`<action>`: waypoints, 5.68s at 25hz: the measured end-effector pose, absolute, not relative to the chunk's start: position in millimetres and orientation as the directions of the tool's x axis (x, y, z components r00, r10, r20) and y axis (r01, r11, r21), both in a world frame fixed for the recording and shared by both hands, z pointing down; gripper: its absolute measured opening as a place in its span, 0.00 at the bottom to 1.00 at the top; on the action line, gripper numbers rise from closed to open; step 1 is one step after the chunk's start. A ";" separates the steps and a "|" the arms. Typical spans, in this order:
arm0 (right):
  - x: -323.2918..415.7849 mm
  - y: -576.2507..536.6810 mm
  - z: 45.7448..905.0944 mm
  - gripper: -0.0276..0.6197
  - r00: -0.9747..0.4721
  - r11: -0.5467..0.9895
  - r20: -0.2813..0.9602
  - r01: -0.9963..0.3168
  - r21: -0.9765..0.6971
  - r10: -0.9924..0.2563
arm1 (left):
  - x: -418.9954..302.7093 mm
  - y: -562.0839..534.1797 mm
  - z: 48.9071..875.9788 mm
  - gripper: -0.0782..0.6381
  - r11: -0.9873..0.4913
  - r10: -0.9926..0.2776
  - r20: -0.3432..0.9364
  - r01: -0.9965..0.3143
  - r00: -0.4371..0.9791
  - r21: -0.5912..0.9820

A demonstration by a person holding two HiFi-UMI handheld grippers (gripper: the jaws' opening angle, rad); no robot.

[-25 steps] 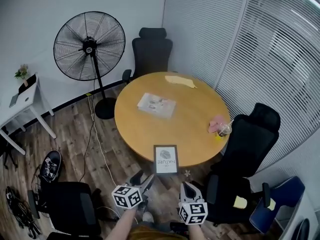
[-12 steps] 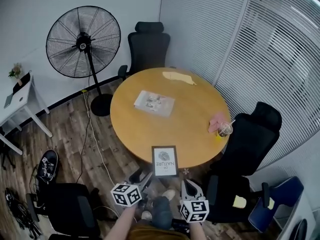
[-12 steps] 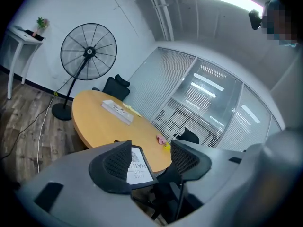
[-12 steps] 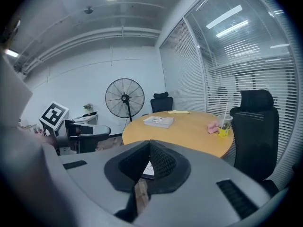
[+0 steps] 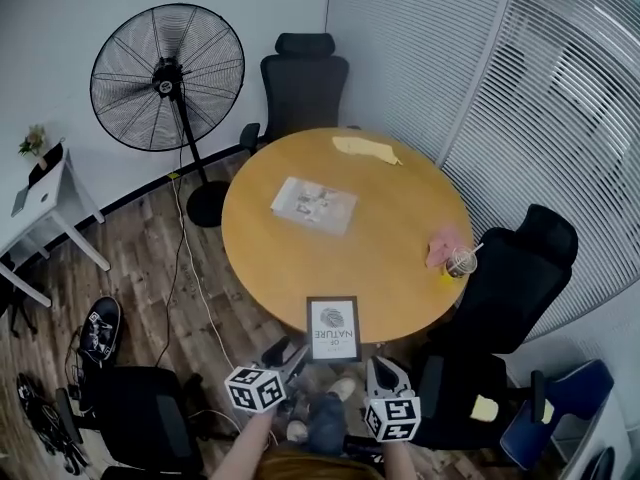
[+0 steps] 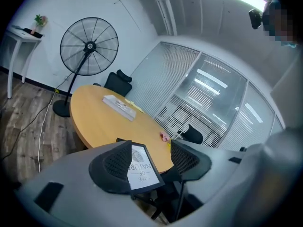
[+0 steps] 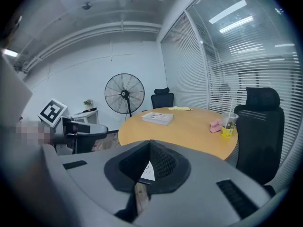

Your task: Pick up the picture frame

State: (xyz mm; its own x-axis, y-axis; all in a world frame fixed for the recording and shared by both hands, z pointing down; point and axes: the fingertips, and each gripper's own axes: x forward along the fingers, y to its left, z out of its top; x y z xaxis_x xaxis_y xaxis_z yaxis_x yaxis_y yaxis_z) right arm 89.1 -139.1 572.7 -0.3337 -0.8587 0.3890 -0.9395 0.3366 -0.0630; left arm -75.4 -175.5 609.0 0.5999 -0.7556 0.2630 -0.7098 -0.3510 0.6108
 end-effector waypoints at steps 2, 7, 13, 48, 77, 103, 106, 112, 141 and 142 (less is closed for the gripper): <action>91.1 -143.7 580.1 0.06 -0.334 0.352 0.413 -0.936 -0.035 -0.847 | -73.6 -181.2 616.5 0.48 -0.341 -0.752 0.284 -0.719 0.595 0.605; 95.2 -154.2 595.6 0.06 -0.336 0.361 0.452 -0.932 -0.033 -0.827 | -65.8 -189.4 639.7 0.45 -0.329 -0.724 0.354 -0.748 0.592 0.576; 94.7 -156.6 618.7 0.06 -0.339 0.406 0.515 -0.914 0.020 -0.787 | -55.4 -186.4 678.1 0.45 -0.276 -0.649 0.428 -0.719 0.629 0.638; 130.6 -201.1 687.3 0.06 -0.356 0.401 0.633 -0.913 -0.079 -0.687 | -9.4 -179.1 769.9 0.26 0.116 -0.529 0.313 -0.299 0.789 0.947; 135.6 -191.0 648.9 0.06 -0.329 0.359 0.560 -0.932 -0.059 -0.761 | -5.8 -204.0 709.6 0.20 -0.031 -0.572 0.216 -0.284 0.791 0.958; 121.4 -183.6 599.8 0.06 -0.352 0.372 0.449 -0.927 -0.046 -0.821 | -20.9 -205.8 641.1 0.20 -0.120 -0.644 0.125 -0.260 0.755 0.958; 120.7 -180.3 592.2 0.06 -0.346 0.368 0.431 -0.929 -0.036 -0.833 | -24.8 -204.8 631.2 0.20 -0.134 -0.649 0.121 -0.269 0.751 0.954; 123.6 -171.8 571.1 0.06 -0.313 0.320 0.365 -0.947 -0.043 -0.877 | -28.1 -199.3 599.7 0.20 -0.164 -0.663 0.053 -0.214 0.747 0.963; 116.2 -131.8 524.5 0.06 -0.262 0.269 0.254 -0.963 -0.011 -0.931 | -28.0 -162.4 508.1 0.20 -0.273 -0.639 -0.217 0.046 0.738 0.961; 117.0 -132.2 524.7 0.06 -0.262 0.268 0.254 -0.963 -0.011 -0.931 | -28.2 -163.0 509.7 0.20 -0.271 -0.640 -0.214 0.043 0.738 0.961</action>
State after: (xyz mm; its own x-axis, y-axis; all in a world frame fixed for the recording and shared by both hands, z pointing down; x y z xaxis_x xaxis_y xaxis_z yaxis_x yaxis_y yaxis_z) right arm 117.0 -132.2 524.7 -0.2621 -0.9312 0.2535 -0.9633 0.2682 -0.0107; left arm -28.2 -163.0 509.7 0.7382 -0.6399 -0.2136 0.0429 -0.2715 0.9615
